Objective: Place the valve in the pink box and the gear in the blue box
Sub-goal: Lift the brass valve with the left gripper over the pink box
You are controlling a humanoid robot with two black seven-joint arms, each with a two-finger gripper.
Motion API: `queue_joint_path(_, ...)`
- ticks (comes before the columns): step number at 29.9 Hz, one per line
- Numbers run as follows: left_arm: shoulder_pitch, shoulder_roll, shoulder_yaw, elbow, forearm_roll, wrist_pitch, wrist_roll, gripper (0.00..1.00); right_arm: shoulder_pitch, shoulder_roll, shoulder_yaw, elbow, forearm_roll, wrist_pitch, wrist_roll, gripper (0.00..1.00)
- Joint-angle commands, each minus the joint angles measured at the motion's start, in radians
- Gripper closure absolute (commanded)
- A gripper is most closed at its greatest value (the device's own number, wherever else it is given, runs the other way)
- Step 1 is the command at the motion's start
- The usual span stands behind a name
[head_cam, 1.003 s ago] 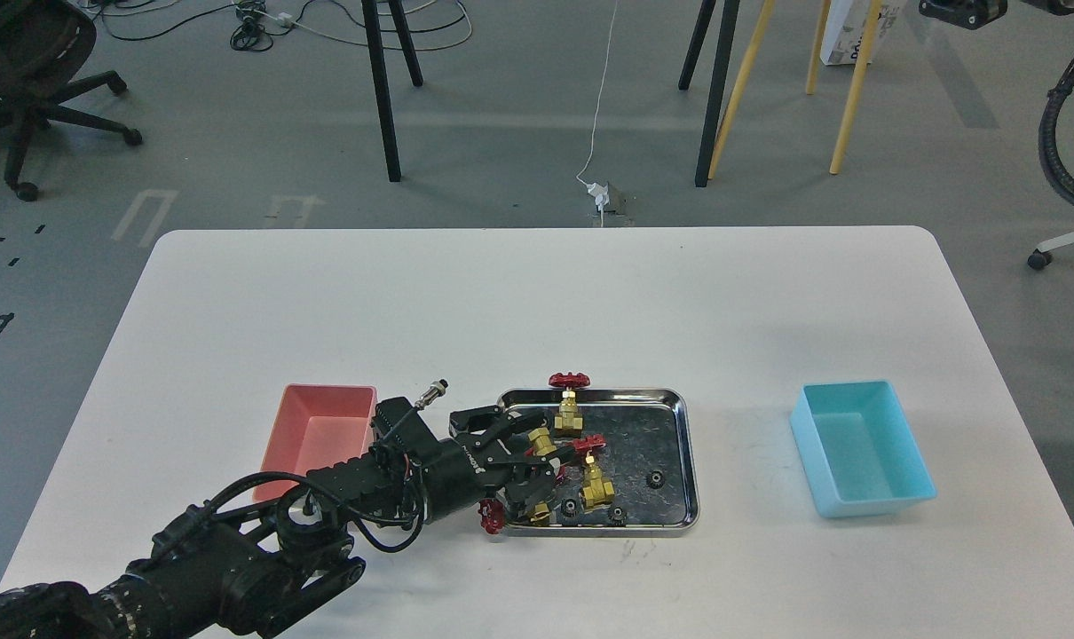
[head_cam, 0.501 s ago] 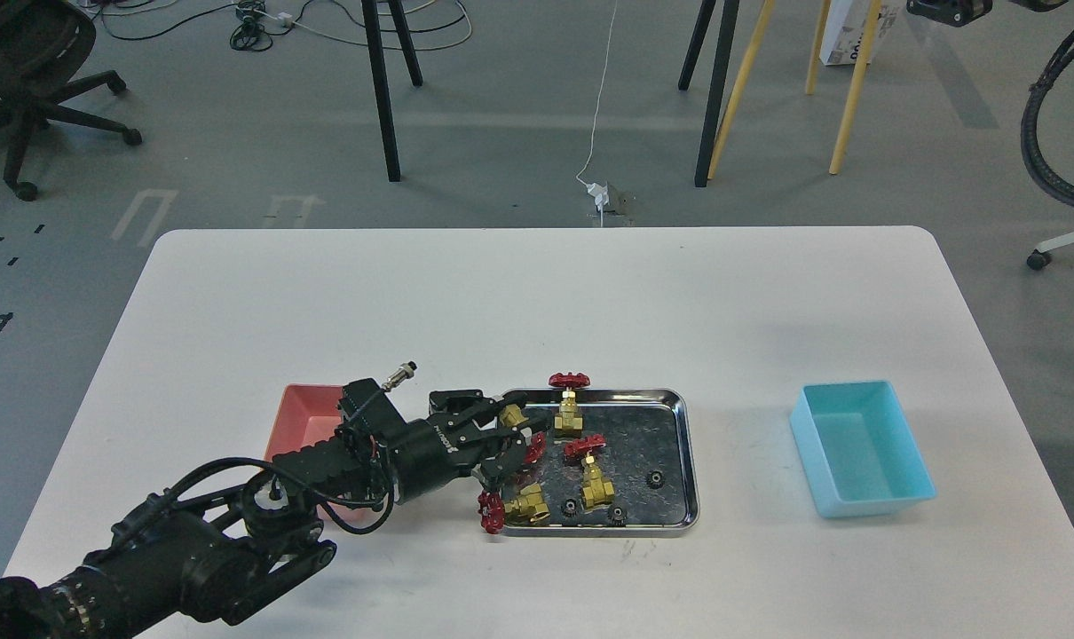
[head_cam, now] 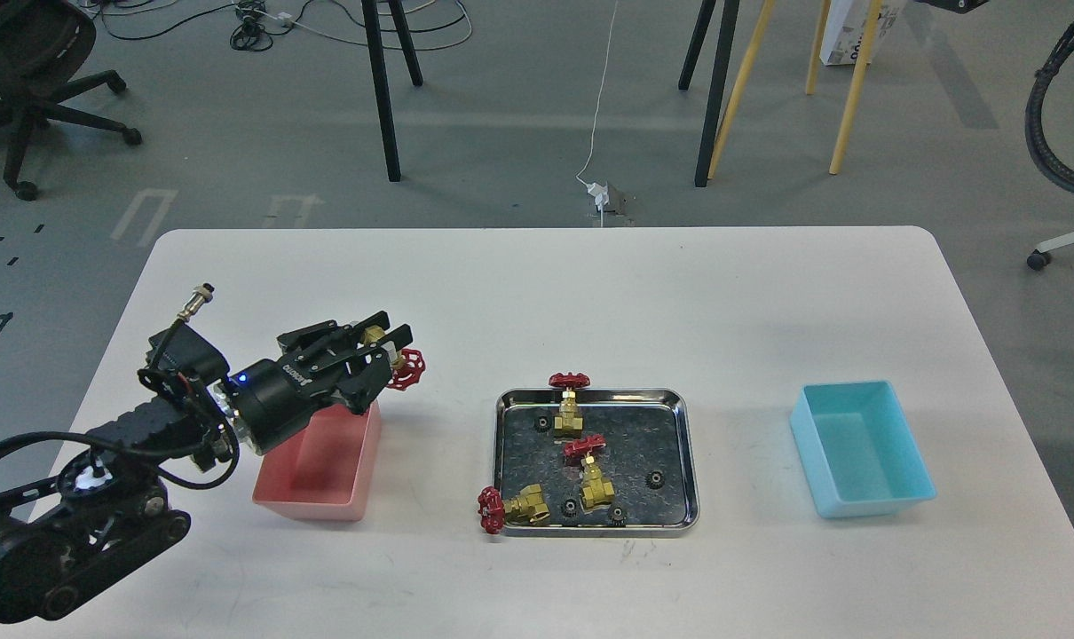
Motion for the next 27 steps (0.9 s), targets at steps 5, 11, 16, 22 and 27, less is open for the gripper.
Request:
queue_joint_path(5, 0.077, 0.096, -0.011, -0.012, -0.044, 0.007, 0.009, 0.74, 0.004, 0.015, 0.002, -0.012, -0.029, 0.000, 0.000, 0.00)
queue_joint_path(11, 0.087, 0.115, -0.010, 0.002, -0.048, 0.018, 0.010, 0.74, 0.016, 0.058, 0.002, -0.069, -0.029, 0.007, 0.000, 0.00)
queue_joint_path(16, 0.140, 0.127, -0.006, 0.002, -0.044, 0.029, 0.009, 0.72, 0.028, 0.092, 0.002, -0.081, -0.029, 0.007, 0.000, 0.00)
queue_joint_path(22, 0.196, 0.115, 0.000, 0.004, -0.042, 0.060, 0.007, 0.71, 0.035, 0.129, 0.002, -0.101, -0.029, 0.007, 0.000, 0.00)
queue_joint_path(27, 0.200, 0.109, -0.005, 0.024, -0.044, 0.061, 0.005, 0.69, 0.038, 0.144, 0.002, -0.103, -0.030, 0.004, 0.000, 0.00)
